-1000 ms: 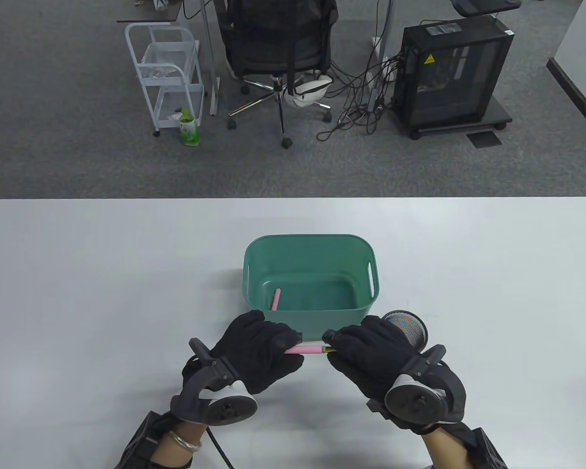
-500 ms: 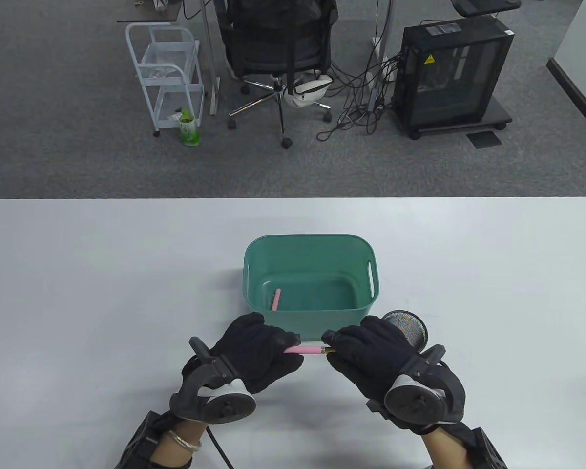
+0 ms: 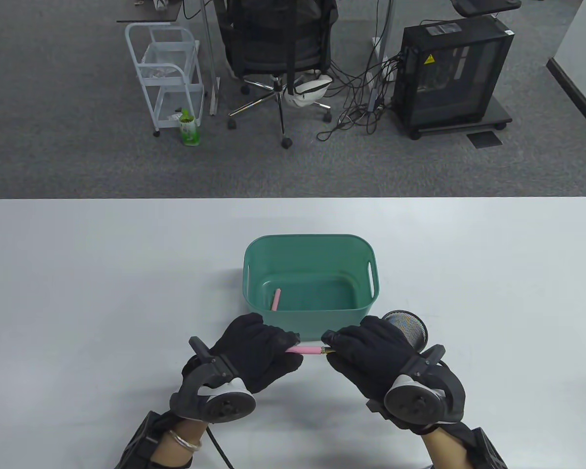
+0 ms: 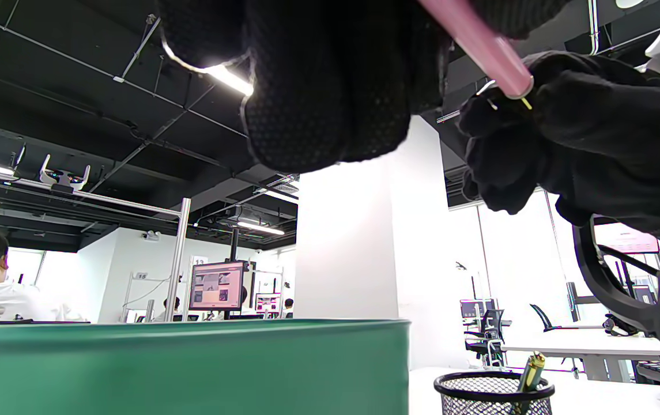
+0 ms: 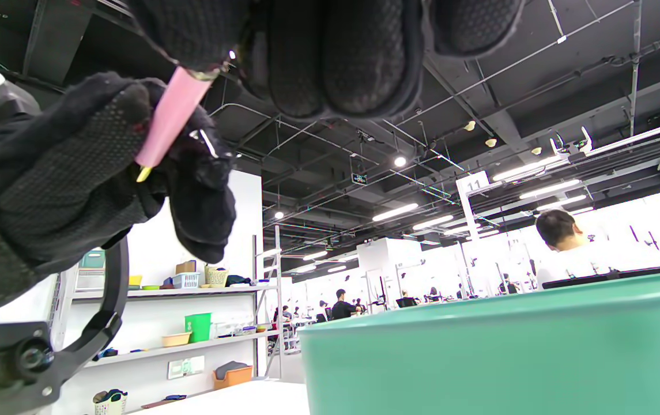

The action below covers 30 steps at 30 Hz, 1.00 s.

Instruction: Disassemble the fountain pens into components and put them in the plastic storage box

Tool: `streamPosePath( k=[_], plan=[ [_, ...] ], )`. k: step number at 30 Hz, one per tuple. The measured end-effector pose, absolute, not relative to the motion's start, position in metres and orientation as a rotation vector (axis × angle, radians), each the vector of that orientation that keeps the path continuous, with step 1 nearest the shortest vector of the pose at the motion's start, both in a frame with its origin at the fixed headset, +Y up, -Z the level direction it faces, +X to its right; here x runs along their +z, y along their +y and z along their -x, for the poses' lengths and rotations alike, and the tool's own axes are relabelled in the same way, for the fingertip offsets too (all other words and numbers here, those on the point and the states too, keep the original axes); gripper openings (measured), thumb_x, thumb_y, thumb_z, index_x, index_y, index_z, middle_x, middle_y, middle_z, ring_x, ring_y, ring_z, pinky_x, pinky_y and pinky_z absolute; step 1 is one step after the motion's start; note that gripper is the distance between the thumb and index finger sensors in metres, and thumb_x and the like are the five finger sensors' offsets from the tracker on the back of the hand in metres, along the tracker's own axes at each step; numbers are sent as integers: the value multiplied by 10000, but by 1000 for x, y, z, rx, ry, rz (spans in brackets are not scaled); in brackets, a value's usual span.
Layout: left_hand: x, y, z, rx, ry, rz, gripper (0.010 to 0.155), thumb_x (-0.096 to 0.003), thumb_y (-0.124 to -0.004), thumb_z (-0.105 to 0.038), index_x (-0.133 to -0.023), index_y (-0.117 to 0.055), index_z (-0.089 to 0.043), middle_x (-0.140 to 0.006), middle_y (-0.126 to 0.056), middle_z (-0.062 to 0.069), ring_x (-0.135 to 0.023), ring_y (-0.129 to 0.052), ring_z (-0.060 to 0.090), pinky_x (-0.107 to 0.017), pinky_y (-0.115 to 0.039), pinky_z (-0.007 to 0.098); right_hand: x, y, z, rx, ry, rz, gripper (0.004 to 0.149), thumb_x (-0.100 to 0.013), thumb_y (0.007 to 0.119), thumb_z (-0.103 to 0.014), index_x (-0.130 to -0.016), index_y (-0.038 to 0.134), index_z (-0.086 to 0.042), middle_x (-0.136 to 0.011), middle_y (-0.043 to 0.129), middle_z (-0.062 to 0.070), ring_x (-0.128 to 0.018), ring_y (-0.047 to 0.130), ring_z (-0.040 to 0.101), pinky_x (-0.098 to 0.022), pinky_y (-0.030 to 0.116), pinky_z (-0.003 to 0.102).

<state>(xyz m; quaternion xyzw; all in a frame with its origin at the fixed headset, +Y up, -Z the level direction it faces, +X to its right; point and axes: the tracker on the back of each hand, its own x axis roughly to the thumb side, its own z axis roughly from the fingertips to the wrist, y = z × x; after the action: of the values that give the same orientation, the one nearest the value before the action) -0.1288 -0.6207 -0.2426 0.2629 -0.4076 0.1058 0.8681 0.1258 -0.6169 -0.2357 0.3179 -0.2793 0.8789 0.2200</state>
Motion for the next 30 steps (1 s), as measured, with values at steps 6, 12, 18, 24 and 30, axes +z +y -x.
streamPosePath(
  k=[6,12,18,24,30],
  plan=[
    [-242,-621,130,225,-853,-558,637,-613,-619,-601,-1061,-710,-156,-937,-910,58,-780,-956,232,-759,-651,526,-236,-617,-126,2427,-779,-876,414,-525,745,-456,-883,830,-267,-800,888,-15,-660,913,129,-704,668,455],
    [-239,-620,130,218,-860,-588,625,-601,-711,-574,-1067,-648,-163,-970,-865,42,-794,-937,205,-767,-648,505,-235,-617,-127,2429,-778,-875,414,-525,745,-456,-883,830,-266,-799,889,-14,-659,914,128,-703,668,455],
    [-239,-620,129,212,-860,-579,545,-602,-736,-547,-994,-710,-169,-910,-899,17,-741,-960,186,-755,-664,495,-235,-617,-127,2427,-780,-875,415,-525,745,-456,-883,830,-266,-799,889,-15,-659,914,128,-703,668,454],
    [-238,-620,128,204,-861,-591,479,-612,-740,-506,-946,-754,-163,-846,-931,5,-678,-982,168,-739,-683,482,-236,-617,-127,2429,-779,-876,413,-525,745,-456,-882,831,-266,-798,889,-15,-658,914,129,-703,668,455],
    [-239,-620,128,215,-867,-586,479,-624,-695,-519,-914,-798,-151,-791,-966,10,-625,-1005,168,-725,-698,480,-236,-617,-127,2427,-780,-880,414,-525,745,-456,-882,831,-266,-799,889,-15,-659,914,128,-704,668,454]
  ],
)
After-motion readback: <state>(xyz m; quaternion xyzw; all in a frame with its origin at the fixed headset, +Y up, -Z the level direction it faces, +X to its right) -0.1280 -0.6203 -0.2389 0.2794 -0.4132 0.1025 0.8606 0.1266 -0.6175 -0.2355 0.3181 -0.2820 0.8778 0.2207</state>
